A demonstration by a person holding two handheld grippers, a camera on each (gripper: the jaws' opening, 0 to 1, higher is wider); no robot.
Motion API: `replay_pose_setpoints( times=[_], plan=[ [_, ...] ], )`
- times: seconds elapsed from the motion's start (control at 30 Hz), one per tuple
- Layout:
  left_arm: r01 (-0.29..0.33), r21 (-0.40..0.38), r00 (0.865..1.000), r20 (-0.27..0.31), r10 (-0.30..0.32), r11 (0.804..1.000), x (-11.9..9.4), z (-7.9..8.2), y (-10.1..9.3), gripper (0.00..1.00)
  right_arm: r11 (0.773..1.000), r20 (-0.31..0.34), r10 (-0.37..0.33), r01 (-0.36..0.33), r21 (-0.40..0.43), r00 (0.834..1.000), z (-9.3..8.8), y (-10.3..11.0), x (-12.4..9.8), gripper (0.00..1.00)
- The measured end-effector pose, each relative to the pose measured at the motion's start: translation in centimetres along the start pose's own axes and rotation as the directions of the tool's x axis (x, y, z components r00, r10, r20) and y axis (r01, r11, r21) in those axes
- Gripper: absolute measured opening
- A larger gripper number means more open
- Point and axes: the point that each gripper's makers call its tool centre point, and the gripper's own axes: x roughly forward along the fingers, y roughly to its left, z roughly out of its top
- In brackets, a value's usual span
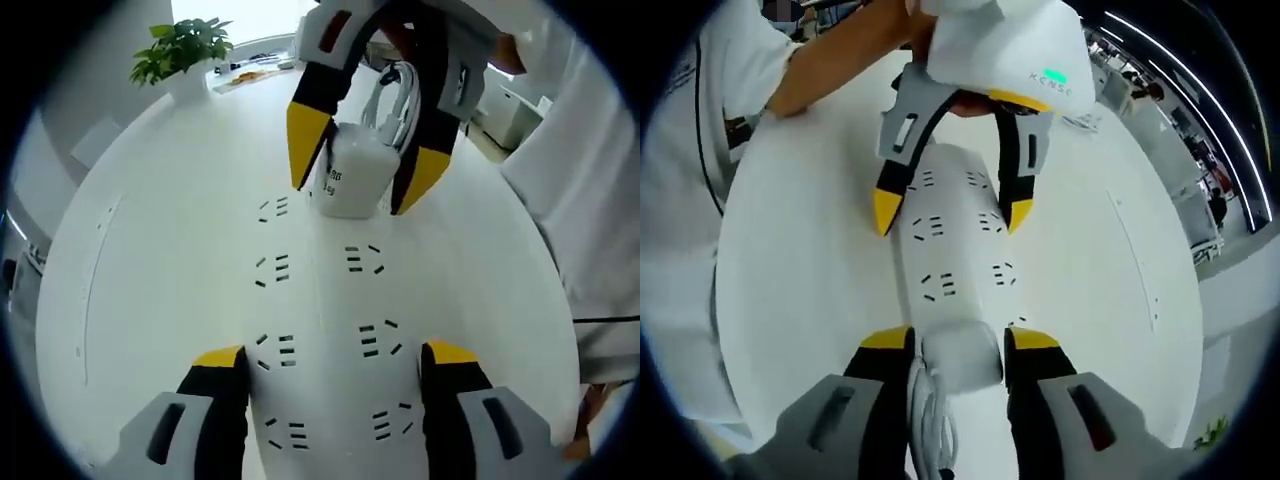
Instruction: Straighten the power strip on the desk, plug the charger into it
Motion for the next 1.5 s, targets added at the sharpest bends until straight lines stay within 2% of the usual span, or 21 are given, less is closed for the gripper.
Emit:
replay_pose_setpoints(
  times=[0.07,0.17,0.33,0.53,0.67,0.83,1.13,1.23,1.27,1.4,1.5],
  plan=[
    [0.000,0.000,1.000,0.001,0.000,1.000,0.0,0.0,0.1,0.71,1.000,0.016,-0.016,0.016,0.012,1.000,0.1,-0.3,-0.3,0.42],
    [0.001,0.000,1.000,0.003,-0.001,1.000,0.0,-0.1,0.2,0.71,0.997,0.069,-0.029,0.024,0.072,0.997,0.5,-0.4,-0.6,0.43],
    [-0.002,-0.007,1.000,0.003,0.002,1.000,0.0,-0.2,0.5,0.71,0.990,0.123,-0.053,0.036,0.136,0.991,0.4,-0.5,-0.9,0.46],
    [-0.004,-0.021,0.999,0.033,0.005,1.000,-0.1,-0.3,0.7,0.71,0.982,0.159,-0.073,0.043,0.185,0.985,0.1,-0.6,-1.3,0.51],
    [-0.009,-0.026,0.999,0.032,0.010,1.000,0.0,-0.1,0.8,0.71,0.973,0.178,-0.087,0.046,0.225,0.980,0.0,-0.3,-1.5,0.57],
    [-0.013,-0.036,0.999,0.041,0.014,0.999,0.0,-0.1,0.9,0.72,0.954,0.243,-0.109,0.032,0.299,0.964,0.2,-0.1,-2.4,0.67],
    [-0.024,-0.055,0.999,0.035,0.026,0.998,0.1,0.1,0.8,0.73,0.929,0.303,-0.159,0.039,0.369,0.940,-0.2,0.1,-4.1,0.83],
    [-0.027,-0.061,0.999,0.038,0.029,0.998,0.1,0.1,0.8,0.73,0.905,0.363,-0.166,-0.004,0.424,0.917,0.4,0.2,-4.3,0.93],
    [-0.027,-0.062,0.999,0.041,0.030,0.998,0.1,0.1,0.8,0.73,0.901,0.365,-0.166,-0.009,0.434,0.916,0.3,0.2,-4.4,0.94],
    [-0.031,-0.073,0.998,0.048,0.035,0.997,0.2,0.2,0.8,0.78,0.905,0.353,-0.173,0.007,0.425,0.920,-0.3,0.2,-4.4,0.93],
    [-0.031,-0.073,0.998,0.053,0.035,0.997,0.4,0.5,0.4,0.84,0.901,0.367,-0.178,0.001,0.433,0.913,-0.4,0.1,-4.8,0.94]
  ],
)
